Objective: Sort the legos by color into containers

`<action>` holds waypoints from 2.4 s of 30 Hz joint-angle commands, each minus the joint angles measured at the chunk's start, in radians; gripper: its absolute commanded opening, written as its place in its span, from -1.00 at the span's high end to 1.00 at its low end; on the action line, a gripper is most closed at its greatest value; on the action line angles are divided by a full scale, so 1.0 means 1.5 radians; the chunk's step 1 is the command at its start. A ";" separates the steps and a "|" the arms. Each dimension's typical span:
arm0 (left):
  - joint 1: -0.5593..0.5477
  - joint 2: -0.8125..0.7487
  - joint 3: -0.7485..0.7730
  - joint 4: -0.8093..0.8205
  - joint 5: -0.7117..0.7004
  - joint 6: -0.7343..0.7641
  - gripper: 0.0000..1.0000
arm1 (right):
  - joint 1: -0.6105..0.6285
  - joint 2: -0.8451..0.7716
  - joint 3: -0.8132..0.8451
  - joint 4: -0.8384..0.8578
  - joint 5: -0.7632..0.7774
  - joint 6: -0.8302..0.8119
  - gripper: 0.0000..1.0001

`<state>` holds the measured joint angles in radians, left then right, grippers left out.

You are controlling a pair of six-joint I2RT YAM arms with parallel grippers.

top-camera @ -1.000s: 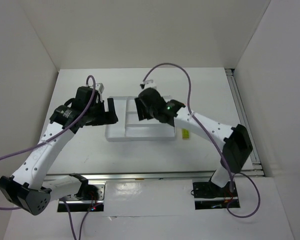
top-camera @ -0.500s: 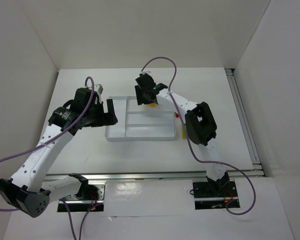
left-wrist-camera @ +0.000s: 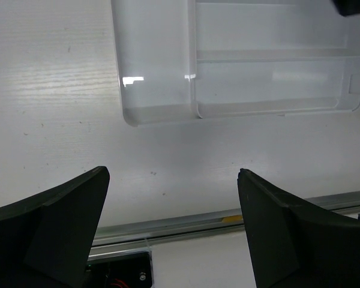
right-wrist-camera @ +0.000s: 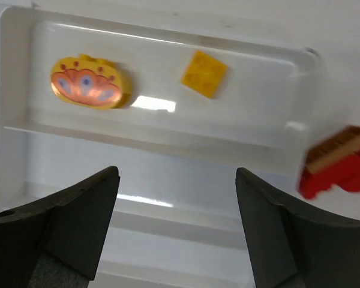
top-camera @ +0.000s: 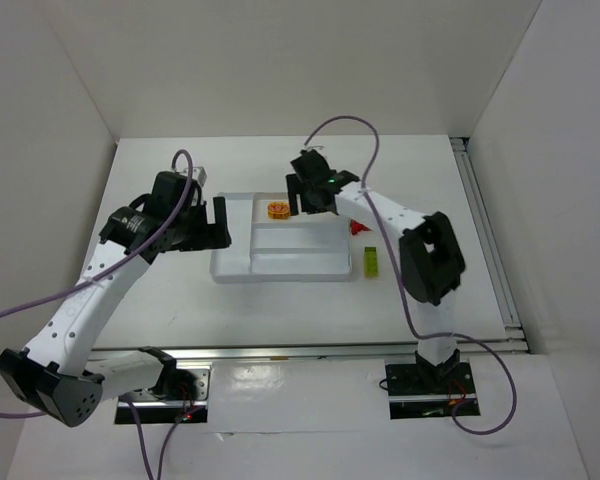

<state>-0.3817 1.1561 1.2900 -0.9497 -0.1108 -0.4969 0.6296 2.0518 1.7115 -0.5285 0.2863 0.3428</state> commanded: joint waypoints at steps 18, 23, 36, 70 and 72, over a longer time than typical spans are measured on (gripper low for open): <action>0.009 0.110 -0.033 0.119 0.081 0.068 -1.00 | -0.188 -0.517 -0.483 -0.050 0.015 0.095 -0.90; 0.009 0.116 -0.027 0.126 0.098 0.068 -1.00 | -0.182 -0.494 -0.483 -0.033 0.001 0.088 -0.92; 0.009 0.120 -0.034 0.150 0.032 0.043 -1.00 | -0.161 -0.484 -0.488 -0.025 0.008 0.074 -0.96; 0.009 0.194 -0.002 0.157 0.049 0.008 -1.00 | -0.155 -0.349 -0.557 0.085 -0.053 0.034 0.01; 0.009 0.194 -0.002 0.157 0.049 0.008 -1.00 | -0.155 -0.367 -0.563 0.092 -0.053 0.034 0.19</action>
<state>-0.3714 1.4685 1.2884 -0.7254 -0.0395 -0.4774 0.3904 1.5291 0.8803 -0.4469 0.2031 0.3969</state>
